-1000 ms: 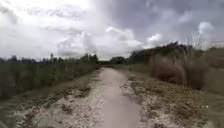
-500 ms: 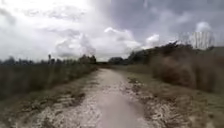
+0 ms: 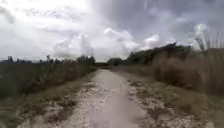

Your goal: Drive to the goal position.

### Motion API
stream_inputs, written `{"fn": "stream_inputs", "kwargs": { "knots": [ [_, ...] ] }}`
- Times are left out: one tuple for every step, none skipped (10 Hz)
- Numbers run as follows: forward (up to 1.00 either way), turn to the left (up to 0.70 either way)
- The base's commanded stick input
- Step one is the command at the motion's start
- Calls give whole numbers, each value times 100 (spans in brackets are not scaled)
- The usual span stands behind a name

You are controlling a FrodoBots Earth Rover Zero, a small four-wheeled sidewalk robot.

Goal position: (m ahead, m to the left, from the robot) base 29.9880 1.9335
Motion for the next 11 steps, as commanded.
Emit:
{"fn": "stream_inputs", "kwargs": {
  "knots": [
    [70, 0],
    [70, 0],
    [70, 0],
    [70, 0],
    [70, 0],
    [70, 0],
    [70, 0],
    [70, 0],
    [70, 0],
    [70, 0],
    [70, 0]
  ]
}}
